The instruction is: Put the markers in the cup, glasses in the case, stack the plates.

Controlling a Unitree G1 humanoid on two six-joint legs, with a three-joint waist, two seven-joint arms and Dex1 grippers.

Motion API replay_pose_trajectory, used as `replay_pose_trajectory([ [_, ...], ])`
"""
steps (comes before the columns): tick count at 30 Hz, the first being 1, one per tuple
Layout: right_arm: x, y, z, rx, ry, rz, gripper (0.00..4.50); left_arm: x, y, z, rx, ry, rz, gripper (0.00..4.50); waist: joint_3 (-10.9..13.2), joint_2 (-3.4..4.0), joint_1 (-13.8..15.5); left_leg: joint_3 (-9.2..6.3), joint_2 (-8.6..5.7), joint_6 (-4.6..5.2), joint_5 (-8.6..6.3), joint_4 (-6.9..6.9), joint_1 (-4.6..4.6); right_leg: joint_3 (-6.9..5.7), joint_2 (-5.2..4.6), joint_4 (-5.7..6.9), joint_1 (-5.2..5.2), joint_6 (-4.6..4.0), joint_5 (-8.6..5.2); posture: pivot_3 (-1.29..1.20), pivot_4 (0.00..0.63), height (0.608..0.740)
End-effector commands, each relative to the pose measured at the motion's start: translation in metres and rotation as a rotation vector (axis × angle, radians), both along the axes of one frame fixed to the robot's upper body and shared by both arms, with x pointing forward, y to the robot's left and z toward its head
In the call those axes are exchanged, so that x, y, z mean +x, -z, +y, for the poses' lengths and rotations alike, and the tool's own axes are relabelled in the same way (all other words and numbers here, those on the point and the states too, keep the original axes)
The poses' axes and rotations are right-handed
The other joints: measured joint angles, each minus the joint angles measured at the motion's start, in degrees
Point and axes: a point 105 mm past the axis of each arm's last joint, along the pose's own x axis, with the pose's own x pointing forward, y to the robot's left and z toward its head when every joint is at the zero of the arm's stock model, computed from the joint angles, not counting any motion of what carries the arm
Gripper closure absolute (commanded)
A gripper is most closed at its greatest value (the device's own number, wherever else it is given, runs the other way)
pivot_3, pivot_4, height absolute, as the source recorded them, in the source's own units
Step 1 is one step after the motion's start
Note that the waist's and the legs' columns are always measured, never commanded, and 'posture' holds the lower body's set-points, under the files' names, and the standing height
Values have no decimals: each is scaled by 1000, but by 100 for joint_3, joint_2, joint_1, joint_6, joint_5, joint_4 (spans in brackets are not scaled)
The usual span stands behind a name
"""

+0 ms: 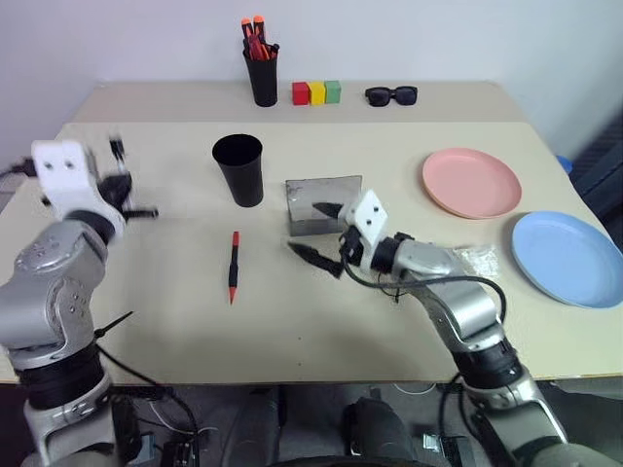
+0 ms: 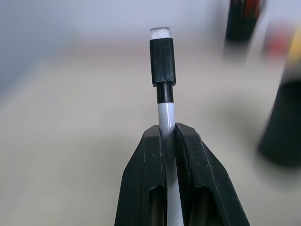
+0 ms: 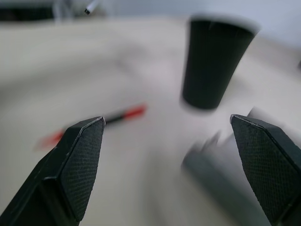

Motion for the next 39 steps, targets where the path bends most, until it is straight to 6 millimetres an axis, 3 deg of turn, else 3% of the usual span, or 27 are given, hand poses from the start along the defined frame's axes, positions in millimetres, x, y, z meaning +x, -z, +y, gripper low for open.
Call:
replay_pose_trajectory([
  [1,11,-41,-4,171,51,-74,132,9,-31,-9,46,-48,-164,4435,0,0,2,1,-1,0,1,0,0,0,2,1,0,1,0,0,150,740],
  [6,17,-60,3,274,55,-73,132,38,-40,-39,133,-60,-255,4435,0,0,-8,2,-8,-4,4,1,2,-1,20,6,2,6,3,0,150,740],
  [9,15,-56,14,263,37,-73,132,57,-39,-63,157,-17,-318,4435,0,0,-2,6,-8,-6,6,1,1,-2,25,9,0,5,3,0,150,740],
  [17,0,-44,29,250,2,-54,132,86,-31,-103,227,79,-380,4435,0,0,-41,11,-7,-8,9,-3,-7,3,28,19,-19,6,3,0,150,740],
  [23,0,-43,29,261,23,-49,132,96,-13,-109,196,93,-335,4435,0,-1,-40,12,-7,-8,9,-2,-7,3,28,20,-19,6,3,0,150,740],
  [35,2,-45,32,267,20,-50,132,94,10,-123,149,119,-288,4435,1,-1,-38,12,-6,-10,11,-2,-9,2,30,22,-20,6,3,0,150,740],
  [38,2,-46,34,269,10,-50,132,93,14,-121,148,91,-279,3389,1,-1,-37,11,-6,-10,11,-2,-8,2,30,22,-20,6,3,0,150,740],
  [39,2,-46,34,269,8,-50,132,92,15,-121,144,88,-278,3389,1,-1,-38,10,-6,-10,11,-2,-8,2,30,22,-20,6,3,0,150,740],
])
